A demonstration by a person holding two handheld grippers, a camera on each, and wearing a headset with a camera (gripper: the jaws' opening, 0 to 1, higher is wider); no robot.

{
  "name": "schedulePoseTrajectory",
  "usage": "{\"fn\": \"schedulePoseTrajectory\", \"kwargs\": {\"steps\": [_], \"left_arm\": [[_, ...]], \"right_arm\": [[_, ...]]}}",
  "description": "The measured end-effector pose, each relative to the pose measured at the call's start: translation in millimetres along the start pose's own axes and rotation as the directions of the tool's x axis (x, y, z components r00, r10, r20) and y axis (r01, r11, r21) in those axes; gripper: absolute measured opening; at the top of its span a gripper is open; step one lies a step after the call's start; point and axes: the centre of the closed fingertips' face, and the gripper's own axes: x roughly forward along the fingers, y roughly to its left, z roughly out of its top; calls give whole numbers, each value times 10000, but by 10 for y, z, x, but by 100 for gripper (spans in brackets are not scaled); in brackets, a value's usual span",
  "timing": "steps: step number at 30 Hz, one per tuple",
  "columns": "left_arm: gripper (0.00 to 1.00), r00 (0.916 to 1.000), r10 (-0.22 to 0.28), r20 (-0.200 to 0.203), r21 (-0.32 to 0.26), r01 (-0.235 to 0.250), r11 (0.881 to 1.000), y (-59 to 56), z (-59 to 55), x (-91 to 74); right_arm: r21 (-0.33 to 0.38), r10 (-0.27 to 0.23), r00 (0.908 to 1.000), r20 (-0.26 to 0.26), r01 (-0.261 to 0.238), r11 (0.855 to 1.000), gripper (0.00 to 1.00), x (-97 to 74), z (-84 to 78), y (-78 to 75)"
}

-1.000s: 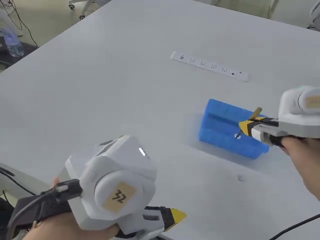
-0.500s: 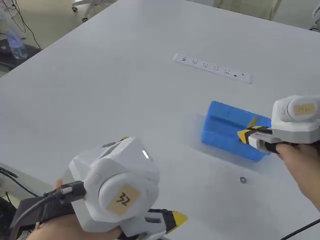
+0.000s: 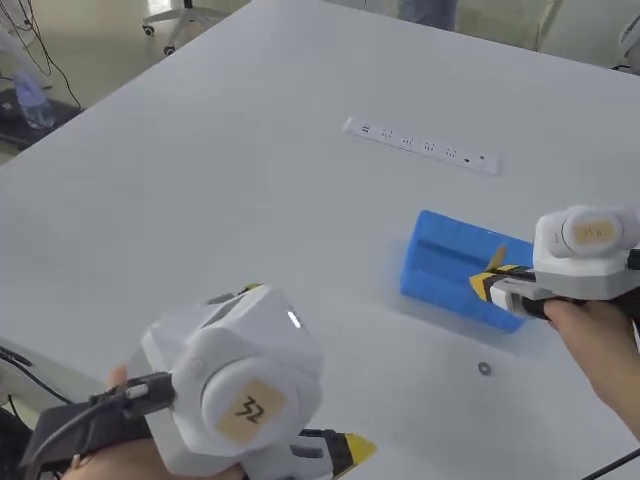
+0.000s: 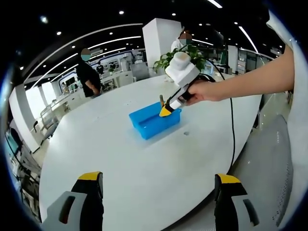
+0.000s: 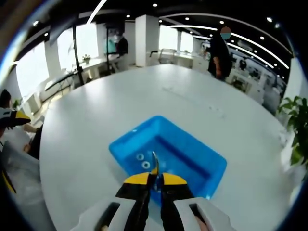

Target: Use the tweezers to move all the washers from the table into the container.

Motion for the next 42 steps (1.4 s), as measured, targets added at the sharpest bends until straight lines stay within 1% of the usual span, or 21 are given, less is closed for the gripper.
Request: {"fn": "schedulePoseTrajectory", "kwargs": {"steps": [3, 6, 8, 12, 14, 19, 20, 22, 24, 26, 28, 30, 34, 37, 40, 42], "left_arm": [[99, 10000, -21, 53, -44, 21, 10000, -3, 16, -2], [99, 10000, -9, 20, 22, 9, 10000, 2, 20, -1], [99, 10000, -14, 49, 23, 14, 10000, 6, 27, -1], [99, 10000, 3, 42, 47, -3, 10000, 14, 28, -1], [99, 10000, 5, 33, 39, -5, 10000, 15, 25, -1], [99, 10000, -12, 74, -21, 12, 10000, 8, 21, -5], [99, 10000, -4, 61, -9, 4, 10000, 8, 16, -5], [99, 10000, 2, 43, -4, -2, 10000, 9, 6, -8], [99, 10000, 5, 46, -12, -5, 10000, 8, -1, -10], [99, 10000, -14, 38, -23, 14, 10000, 3, -6, -7], [99, 10000, -41, 57, -10, 41, 10000, -5, -2, -3], [99, 9999, -71, 90, -19, 71, 10000, -14, 10, -1], [99, 9999, -82, 132, 16, 82, 10000, -23, 26, 0], [99, 9999, -89, 147, 8, 88, 10000, -24, 27, -1], [99, 9999, -88, 112, 31, 88, 10000, -26, 15, 2], [99, 9999, -90, 104, 23, 89, 10000, -28, 12, 4]], "right_arm": [[220, 48, 10000, 2, -48, 9997, 4, 1, 6, -9], [227, 14, 10000, 16, -15, 9997, 5, -7, 10, -7], [373, 40, 10000, 2, -40, 9993, 5, -19, 4, 0], [298, -2, 10000, 43, 0, 9996, 5, -47, 21, 14], [308, 40, 9999, 167, -45, 9995, 5, -63, 40, 23], [369, -5, 9981, 610, -18, 9993, 4, -192, 145, 40], [404, -72, 9966, 824, 39, 9992, 4, -233, 189, 47], [392, -141, 9942, 1068, 99, 9992, 4, -330, 283, 94], [487, -181, 9916, 1280, 120, 9987, 4, -377, 326, 72], [546, -170, 9889, 1473, 91, 9985, 4, -435, 368, 107], [511, -185, 9875, 1563, 107, 9986, 4, -464, 376, 117], [494, -207, 9858, 1665, 127, 9987, 4, -528, 410, 121], [615, -242, 9829, 1823, 132, 9980, 4, -634, 448, 170], [592, -378, 9797, 1968, 267, 9979, 4, -728, 457, 196], [710, -390, 9779, 2053, 249, 9972, 4, -798, 441, 223], [731, -414, 9780, 2044, 269, 9970, 4, -788, 394, 248]]}}
